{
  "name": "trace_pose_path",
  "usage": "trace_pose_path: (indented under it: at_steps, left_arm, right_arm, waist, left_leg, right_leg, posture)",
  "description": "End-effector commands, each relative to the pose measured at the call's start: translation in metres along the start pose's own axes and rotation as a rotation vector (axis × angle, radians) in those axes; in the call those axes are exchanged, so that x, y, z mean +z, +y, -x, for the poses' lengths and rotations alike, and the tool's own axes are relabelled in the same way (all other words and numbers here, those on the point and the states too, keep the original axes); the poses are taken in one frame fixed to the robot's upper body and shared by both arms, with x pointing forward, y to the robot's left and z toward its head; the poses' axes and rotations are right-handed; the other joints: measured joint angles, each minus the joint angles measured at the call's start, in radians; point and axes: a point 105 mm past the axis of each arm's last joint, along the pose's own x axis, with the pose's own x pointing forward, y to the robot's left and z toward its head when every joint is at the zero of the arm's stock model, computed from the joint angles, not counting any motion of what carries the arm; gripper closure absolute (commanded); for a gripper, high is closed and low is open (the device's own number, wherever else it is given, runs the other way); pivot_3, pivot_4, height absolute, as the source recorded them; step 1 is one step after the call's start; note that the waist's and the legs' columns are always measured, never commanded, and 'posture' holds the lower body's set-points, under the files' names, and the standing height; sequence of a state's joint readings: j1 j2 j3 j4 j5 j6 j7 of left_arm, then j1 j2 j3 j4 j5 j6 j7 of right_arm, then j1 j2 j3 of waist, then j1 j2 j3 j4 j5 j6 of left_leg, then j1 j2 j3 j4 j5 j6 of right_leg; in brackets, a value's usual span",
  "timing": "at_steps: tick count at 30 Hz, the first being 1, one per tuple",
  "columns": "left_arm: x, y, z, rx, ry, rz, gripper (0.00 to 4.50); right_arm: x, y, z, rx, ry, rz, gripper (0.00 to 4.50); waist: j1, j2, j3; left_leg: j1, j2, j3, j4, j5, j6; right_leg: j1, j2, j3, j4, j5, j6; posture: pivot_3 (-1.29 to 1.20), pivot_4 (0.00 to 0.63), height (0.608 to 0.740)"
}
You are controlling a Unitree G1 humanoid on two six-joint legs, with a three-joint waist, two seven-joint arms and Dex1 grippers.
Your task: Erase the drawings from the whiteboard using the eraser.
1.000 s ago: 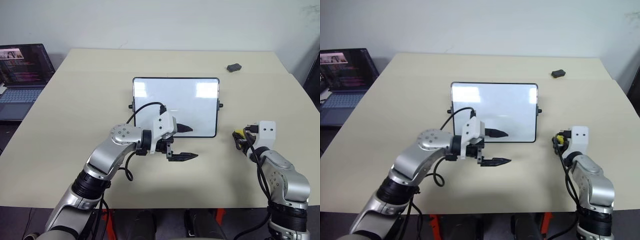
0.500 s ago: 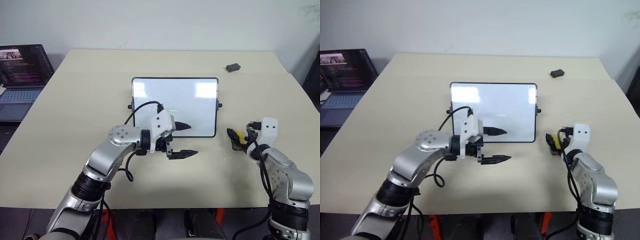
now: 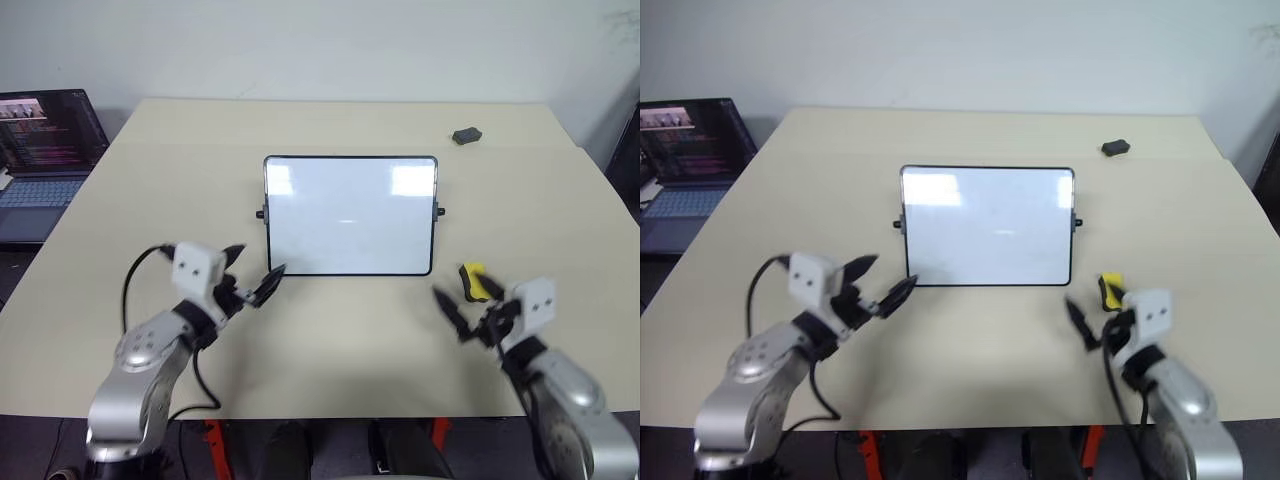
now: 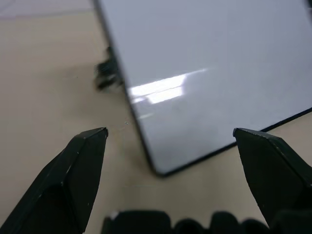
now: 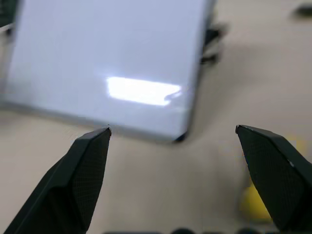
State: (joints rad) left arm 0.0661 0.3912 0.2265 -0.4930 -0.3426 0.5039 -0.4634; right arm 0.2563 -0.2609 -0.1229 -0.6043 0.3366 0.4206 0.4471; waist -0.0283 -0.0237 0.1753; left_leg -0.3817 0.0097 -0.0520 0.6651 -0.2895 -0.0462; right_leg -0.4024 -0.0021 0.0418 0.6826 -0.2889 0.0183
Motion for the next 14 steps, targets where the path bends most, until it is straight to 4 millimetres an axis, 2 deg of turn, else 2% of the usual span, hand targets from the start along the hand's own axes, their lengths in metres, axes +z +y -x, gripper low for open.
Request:
trace_pose_path:
  at_steps: [1, 5, 7, 9, 14]
  left_arm:
    - [0.020, -0.007, 0.003, 0.041, -0.106, -0.052, 0.00]
    - [0.018, -0.008, 0.001, 0.055, -0.110, -0.059, 0.00]
    - [0.019, -0.010, -0.002, 0.049, -0.111, -0.076, 0.00]
    - [0.017, -0.011, -0.004, 0.047, -0.108, -0.073, 0.00]
    - [0.010, -0.007, -0.009, 0.106, -0.096, -0.047, 0.00]
  right_arm:
    - [0.012, 0.008, 0.003, 0.051, -0.089, 0.029, 0.04]
    - [-0.005, 0.013, 0.003, 0.103, -0.026, 0.020, 0.04]
    - [-0.007, 0.012, 0.005, 0.117, -0.005, 0.033, 0.04]
    - [-0.009, 0.012, 0.008, 0.126, 0.013, 0.036, 0.04]
    - [-0.013, 0.012, 0.017, 0.130, 0.068, 0.045, 0.04]
  waist:
    - [0.002, -0.001, 0.000]
    - [0.006, -0.003, 0.000]
    - [0.002, -0.003, 0.000]
    - [0.002, -0.003, 0.000]
    - [0.002, -0.003, 0.000]
  left_leg:
    - [0.002, 0.000, 0.000, 0.001, 0.001, 0.001]
    - [0.022, -0.001, -0.001, 0.000, 0.002, 0.003]
    - [0.024, -0.001, 0.001, 0.000, 0.002, 0.003]
    - [0.024, -0.001, 0.001, -0.001, 0.002, 0.003]
    - [0.020, 0.000, -0.001, -0.003, 0.002, 0.003]
  right_leg:
    - [0.002, 0.000, 0.000, -0.001, 0.001, 0.001]
    - [0.025, 0.000, 0.000, -0.004, -0.003, 0.005]
    - [0.025, 0.000, 0.001, -0.003, -0.005, 0.000]
    - [0.025, 0.001, 0.001, -0.003, -0.003, 0.004]
    - [0.021, 0.001, -0.001, -0.003, -0.002, 0.000]
  posture:
    - [0.00, 0.150, 0.740]
    - [0.00, 0.150, 0.740]
    - [0.00, 0.150, 0.740]
    - [0.00, 0.150, 0.740]
    - [0.00, 0.150, 0.740]
